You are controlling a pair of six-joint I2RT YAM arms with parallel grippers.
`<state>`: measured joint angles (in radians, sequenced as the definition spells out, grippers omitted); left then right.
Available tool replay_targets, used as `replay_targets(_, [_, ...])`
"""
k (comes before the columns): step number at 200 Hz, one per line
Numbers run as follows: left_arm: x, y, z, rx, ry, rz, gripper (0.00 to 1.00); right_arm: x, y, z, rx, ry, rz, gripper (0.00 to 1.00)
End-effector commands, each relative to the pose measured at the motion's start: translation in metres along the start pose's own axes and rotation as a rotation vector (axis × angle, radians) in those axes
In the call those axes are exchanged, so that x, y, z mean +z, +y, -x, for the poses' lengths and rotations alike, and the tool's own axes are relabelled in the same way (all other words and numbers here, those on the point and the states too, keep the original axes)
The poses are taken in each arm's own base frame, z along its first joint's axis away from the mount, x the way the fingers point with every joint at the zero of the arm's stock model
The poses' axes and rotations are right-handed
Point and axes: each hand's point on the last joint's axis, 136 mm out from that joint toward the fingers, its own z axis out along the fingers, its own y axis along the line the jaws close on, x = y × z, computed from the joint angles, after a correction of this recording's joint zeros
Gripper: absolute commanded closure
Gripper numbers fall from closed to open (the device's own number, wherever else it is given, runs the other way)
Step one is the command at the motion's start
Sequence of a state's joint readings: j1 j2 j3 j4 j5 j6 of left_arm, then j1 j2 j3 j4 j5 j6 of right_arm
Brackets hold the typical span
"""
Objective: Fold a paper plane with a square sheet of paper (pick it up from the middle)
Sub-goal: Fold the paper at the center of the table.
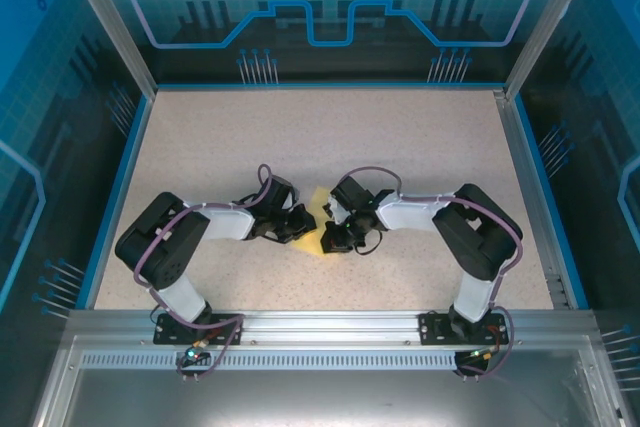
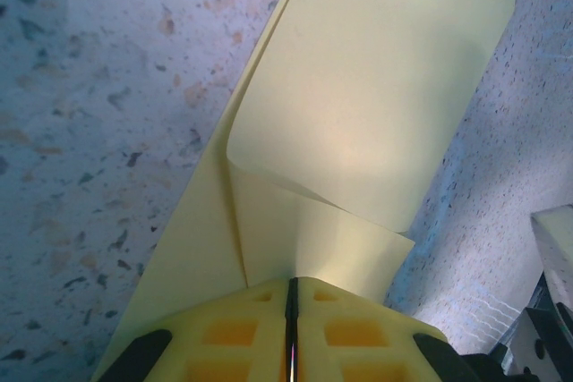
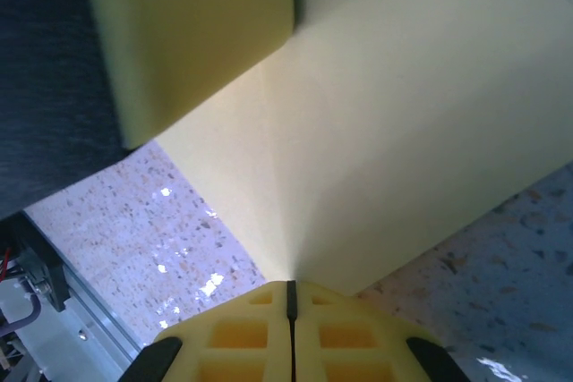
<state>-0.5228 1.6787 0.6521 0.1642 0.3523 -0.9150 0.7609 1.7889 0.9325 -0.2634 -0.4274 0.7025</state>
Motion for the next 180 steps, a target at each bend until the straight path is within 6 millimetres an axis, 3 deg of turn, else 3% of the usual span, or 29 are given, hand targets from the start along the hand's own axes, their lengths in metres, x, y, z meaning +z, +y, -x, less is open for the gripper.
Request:
replay_targets(1, [0.004, 0.047, -0.019, -0.060, 0.049, 0.172, 0.88, -0.001, 0.009, -0.010, -0.023, 0.023, 0.019, 0.94])
replay_targets(45, [0.004, 0.046, -0.019, -0.060, 0.048, 0.170, 0.88, 0.010, 0.005, -0.013, -0.016, 0.046, 0.009, 0.94])
replay_targets(86, [0.003, 0.047, -0.019, -0.061, 0.049, 0.172, 0.88, 0.020, -0.015, -0.022, 0.009, 0.076, -0.047, 0.94])
replay_targets(104, [0.004, 0.046, -0.019, -0.060, 0.048, 0.170, 0.88, 0.014, -0.012, -0.018, -0.001, 0.062, -0.056, 0.94])
replay_targets(141, [0.003, 0.046, -0.018, -0.061, 0.045, 0.167, 0.88, -0.016, 0.024, 0.003, -0.071, -0.048, 0.013, 0.94])
replay_targets(180, [0.002, 0.045, -0.018, -0.061, 0.042, 0.165, 0.88, -0.016, 0.014, 0.014, -0.034, -0.091, -0.017, 0.94])
